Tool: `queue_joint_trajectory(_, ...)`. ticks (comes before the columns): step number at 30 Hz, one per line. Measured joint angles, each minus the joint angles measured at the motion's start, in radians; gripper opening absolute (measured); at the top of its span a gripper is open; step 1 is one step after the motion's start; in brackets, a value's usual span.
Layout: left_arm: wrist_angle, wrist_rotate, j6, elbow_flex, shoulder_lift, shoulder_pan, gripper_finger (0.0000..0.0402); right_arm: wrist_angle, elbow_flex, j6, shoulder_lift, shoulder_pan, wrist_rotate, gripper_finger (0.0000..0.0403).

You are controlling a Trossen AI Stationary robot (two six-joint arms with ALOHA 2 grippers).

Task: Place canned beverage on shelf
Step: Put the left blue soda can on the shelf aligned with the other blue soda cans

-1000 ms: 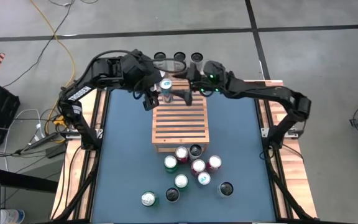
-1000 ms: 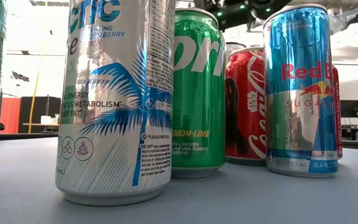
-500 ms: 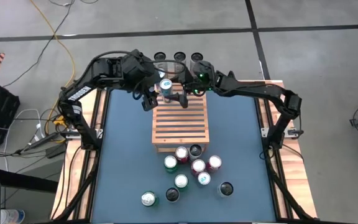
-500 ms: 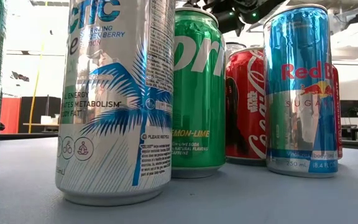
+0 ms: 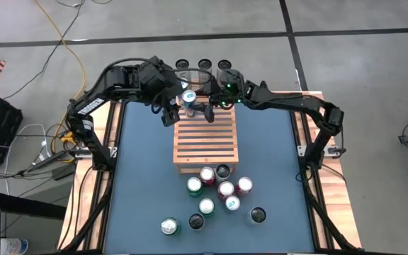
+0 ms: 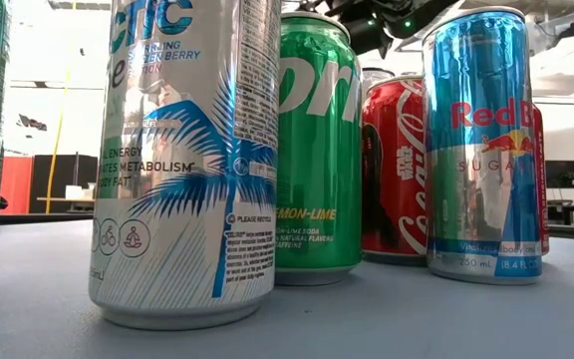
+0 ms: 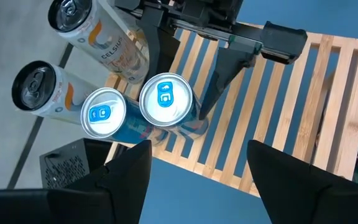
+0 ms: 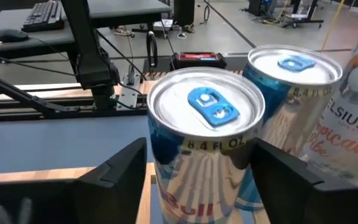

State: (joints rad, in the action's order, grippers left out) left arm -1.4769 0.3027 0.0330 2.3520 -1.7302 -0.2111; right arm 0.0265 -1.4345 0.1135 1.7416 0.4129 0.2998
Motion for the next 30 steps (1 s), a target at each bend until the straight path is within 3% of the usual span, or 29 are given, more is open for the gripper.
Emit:
queue_joint_trajectory(10, 0.000, 0.000, 0.000, 0.000, 0.000, 0.000, 0.0250, -0.019, 0.000, 0.000, -0.002, -0.002, -0.006, 0.0183)
queue_joint_trajectory(30, -0.051, 0.000, -0.006, 0.000, 0.000, 0.000, 0.0250, -0.079, 0.002, -0.034, -0.069, 0.089, -0.011, 0.0186)
